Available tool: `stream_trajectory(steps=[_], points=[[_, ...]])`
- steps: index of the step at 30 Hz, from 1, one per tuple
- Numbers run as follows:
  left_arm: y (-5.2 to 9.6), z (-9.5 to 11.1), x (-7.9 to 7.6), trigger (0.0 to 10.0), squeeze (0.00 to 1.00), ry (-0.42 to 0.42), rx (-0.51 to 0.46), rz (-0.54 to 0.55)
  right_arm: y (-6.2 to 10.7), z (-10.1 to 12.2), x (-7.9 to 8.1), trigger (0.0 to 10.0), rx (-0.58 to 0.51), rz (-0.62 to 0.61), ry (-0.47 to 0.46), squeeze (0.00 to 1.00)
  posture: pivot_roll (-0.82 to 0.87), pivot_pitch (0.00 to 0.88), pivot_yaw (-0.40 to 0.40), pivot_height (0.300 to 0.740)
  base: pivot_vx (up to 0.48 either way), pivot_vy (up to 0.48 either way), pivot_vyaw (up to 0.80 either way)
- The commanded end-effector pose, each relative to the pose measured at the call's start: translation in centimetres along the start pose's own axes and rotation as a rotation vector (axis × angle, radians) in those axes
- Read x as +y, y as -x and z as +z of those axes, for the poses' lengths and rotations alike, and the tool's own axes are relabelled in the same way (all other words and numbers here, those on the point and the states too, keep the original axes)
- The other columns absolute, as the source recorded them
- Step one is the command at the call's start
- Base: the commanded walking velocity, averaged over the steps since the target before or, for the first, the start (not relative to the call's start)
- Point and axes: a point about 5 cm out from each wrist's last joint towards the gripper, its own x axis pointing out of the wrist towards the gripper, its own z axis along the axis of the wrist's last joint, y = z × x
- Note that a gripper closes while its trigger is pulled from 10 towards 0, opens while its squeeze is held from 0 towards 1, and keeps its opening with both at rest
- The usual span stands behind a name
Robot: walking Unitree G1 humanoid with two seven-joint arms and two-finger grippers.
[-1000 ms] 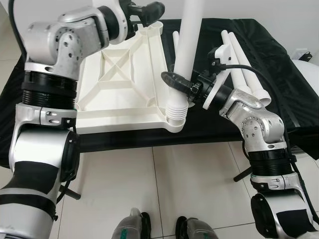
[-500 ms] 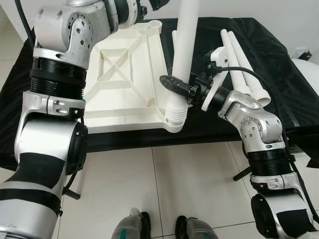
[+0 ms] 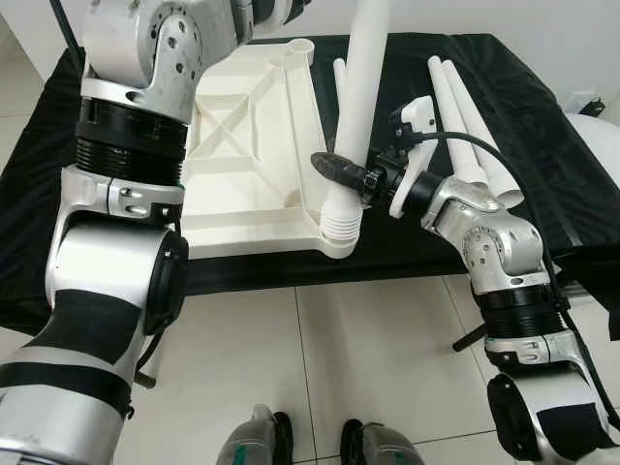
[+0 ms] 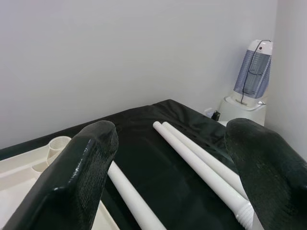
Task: Building children table
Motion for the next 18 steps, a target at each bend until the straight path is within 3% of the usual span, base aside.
stream_trajectory(steps=[1,18], points=[[-0.11,1.36,-1.24,10.0,0.0,-0.026,-0.046,-0.051,-0.44,-0.2,0.38,10.0,0.028,0.031,0.01,0.0,-0.01,0.135,-0.006,0.74,0.0,0.0,0.0],[-0.34,1.35,-1.68,10.0,0.0,-0.016,-0.044,-0.07,-0.34,-0.16,0.47,10.0,0.039,0.058,0.023,0.0,-0.02,0.148,-0.005,0.74,0.0,0.0,0.0]])
